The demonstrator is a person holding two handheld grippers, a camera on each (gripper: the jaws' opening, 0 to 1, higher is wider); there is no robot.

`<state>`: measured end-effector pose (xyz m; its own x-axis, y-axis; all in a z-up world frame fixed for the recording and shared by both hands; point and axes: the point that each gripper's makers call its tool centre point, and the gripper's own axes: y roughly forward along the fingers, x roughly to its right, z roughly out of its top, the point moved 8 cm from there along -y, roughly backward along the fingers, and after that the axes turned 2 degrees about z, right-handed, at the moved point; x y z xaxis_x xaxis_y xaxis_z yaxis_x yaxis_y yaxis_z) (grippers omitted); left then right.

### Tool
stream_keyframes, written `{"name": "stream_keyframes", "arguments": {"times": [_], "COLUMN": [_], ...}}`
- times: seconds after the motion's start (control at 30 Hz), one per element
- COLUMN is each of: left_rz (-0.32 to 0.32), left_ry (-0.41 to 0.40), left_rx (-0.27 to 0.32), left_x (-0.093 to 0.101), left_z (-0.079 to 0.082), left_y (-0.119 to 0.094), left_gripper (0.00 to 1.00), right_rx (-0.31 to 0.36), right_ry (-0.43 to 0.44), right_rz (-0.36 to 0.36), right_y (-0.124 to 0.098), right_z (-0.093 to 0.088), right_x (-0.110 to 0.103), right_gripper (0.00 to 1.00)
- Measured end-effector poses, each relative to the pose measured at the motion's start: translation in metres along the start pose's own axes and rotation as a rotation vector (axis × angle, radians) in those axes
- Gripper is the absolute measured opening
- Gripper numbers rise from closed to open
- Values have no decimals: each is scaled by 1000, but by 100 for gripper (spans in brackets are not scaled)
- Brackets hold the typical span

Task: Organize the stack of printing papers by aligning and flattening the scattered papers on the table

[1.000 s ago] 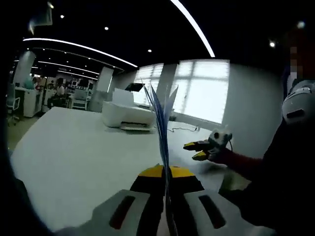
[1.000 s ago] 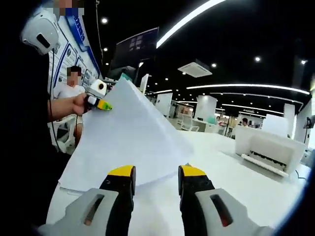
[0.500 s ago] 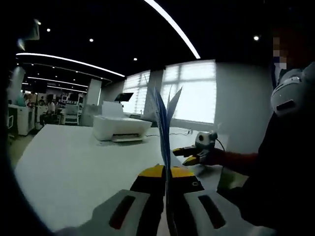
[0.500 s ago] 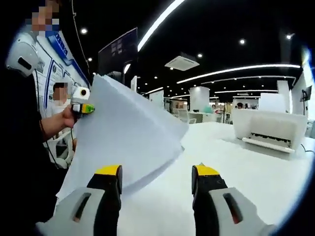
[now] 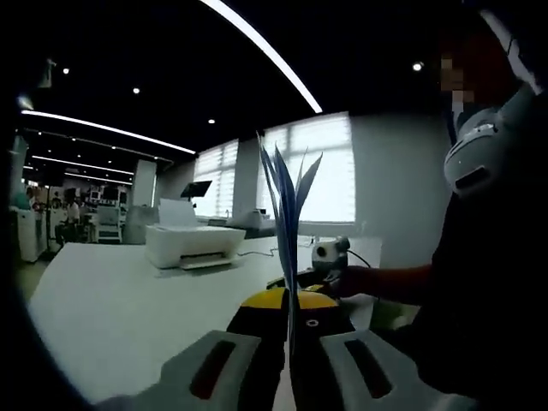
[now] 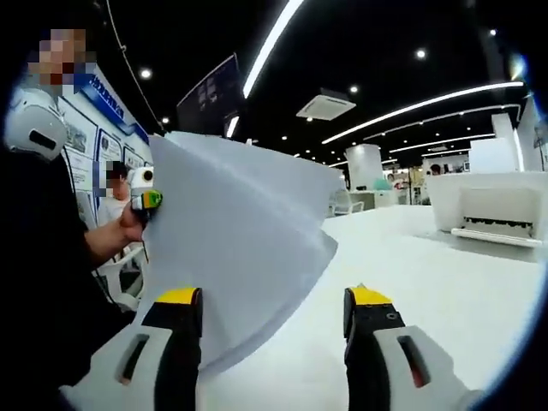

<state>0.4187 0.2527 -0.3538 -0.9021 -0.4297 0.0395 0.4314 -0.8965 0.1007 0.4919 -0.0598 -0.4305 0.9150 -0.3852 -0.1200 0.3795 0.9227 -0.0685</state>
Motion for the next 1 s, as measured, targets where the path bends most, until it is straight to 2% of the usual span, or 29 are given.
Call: {"name": "stream_keyframes", "arguments": {"times": [0.1,0.23,0.27,0.37,0.53,0.63,0.7,0.8,0.87,1.0], "left_rz": [-30,-37,-65,-83,-94,-100,-93,-70,-25,44], "left_ry": [-3,-6,-35,-51,-60,-78,-87,-108,-139,-154], "left_rx": [42,52,115,144,152,168,174,173,168,140], "left_x": [2,3,3,3,2,1,-1,-6,-12,-19], "left_z": [3,4,5,6,5,5,4,0,-4,-8], "left_y": [-3,-3,-5,-5,-4,-5,-7,-9,-10,-9], "left_gripper": [6,6,6,6,6,6,6,6,6,6], "right_rx": [31,85,100,134,154,174,191,183,176,149], "right_ry": [17,26,26,23,1,9,-8,-58,-114,-154], "right_rz": [31,92,116,168,205,240,262,298,278,247], "right_y": [1,4,4,3,0,-3,-5,-6,-7,-10], "right_z": [3,10,13,18,23,27,30,31,33,40], "right_x": [-2,-10,-13,-20,-25,-29,-33,-41,-42,-43], "right_gripper": [63,61,59,51,24,18,11,0,0,0]}}
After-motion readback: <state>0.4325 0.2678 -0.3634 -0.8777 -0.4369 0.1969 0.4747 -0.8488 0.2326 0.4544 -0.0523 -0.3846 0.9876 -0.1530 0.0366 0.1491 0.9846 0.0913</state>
